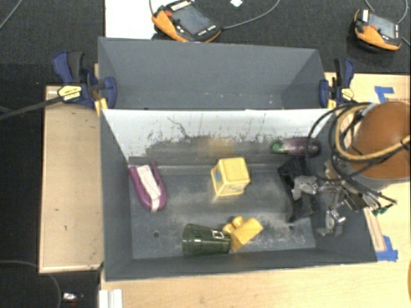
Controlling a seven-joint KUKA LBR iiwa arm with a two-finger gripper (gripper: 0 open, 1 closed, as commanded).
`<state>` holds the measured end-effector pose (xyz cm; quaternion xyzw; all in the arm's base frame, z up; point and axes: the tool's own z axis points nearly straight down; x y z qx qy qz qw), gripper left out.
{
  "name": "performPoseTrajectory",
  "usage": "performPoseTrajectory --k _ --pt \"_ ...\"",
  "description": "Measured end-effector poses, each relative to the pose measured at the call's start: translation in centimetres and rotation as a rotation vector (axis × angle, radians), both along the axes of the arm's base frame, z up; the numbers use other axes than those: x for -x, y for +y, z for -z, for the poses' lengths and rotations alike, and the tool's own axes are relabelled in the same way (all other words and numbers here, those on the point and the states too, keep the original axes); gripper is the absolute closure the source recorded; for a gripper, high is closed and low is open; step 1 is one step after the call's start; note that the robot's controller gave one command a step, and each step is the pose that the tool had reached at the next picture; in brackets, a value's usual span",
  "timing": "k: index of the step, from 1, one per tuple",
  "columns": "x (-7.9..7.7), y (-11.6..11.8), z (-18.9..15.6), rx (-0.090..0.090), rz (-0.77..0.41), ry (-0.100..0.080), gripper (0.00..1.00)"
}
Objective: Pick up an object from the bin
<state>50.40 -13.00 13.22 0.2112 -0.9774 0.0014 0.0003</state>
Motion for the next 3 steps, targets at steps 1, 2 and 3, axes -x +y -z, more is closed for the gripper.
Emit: performPoseTrajectory --k 1,2,3 --pt "-1.5 -0.6 6.0 -0.006 -0.351 -0.015 0.00" --pt "-1.0 0.9 -0.4 -0.003 0.003 -0.006 0.00" --pt "-1.0 0.8 0.3 -0.007 -0.250 -0.008 0.00"
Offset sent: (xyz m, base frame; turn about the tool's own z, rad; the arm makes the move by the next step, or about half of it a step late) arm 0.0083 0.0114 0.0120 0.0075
